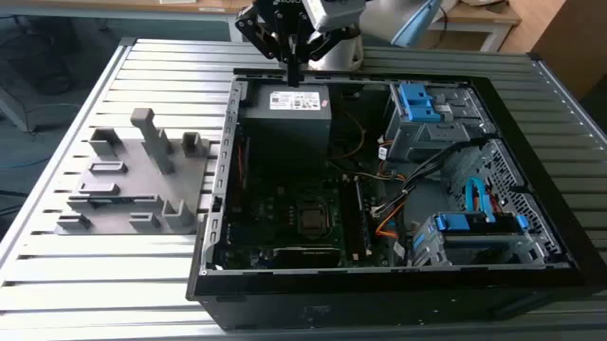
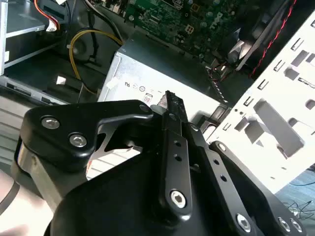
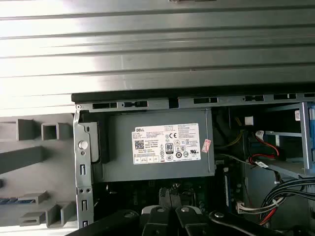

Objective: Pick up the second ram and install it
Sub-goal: 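Reach for the second ram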

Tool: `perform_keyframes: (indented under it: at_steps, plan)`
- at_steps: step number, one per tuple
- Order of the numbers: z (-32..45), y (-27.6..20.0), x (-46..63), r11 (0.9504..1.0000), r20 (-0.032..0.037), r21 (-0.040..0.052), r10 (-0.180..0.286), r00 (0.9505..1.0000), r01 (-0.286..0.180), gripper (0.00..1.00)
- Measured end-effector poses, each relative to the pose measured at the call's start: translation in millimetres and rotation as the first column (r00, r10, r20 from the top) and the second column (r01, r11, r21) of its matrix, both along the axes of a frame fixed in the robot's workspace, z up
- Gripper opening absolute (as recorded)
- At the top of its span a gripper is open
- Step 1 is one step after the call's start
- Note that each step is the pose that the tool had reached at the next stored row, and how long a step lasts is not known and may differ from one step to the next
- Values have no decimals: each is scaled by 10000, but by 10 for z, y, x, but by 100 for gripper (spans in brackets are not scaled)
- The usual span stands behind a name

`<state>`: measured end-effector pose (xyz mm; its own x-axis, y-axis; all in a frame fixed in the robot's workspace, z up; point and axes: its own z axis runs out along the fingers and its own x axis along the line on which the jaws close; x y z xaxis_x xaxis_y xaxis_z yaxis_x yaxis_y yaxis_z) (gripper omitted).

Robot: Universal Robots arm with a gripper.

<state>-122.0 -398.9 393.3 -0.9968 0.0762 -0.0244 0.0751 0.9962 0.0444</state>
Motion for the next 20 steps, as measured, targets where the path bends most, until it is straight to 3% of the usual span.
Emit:
perform_keyframes:
  at_steps: [5, 13, 20]
  plan:
    - [1, 0, -12, 10000, 0, -1, -2, 10000, 2, 10]
    - [0, 0, -230, 10000, 2, -1, 0, 10000, 0, 10]
    - [-1, 0, -330, 10000, 2, -4, -1, 10000, 1, 10]
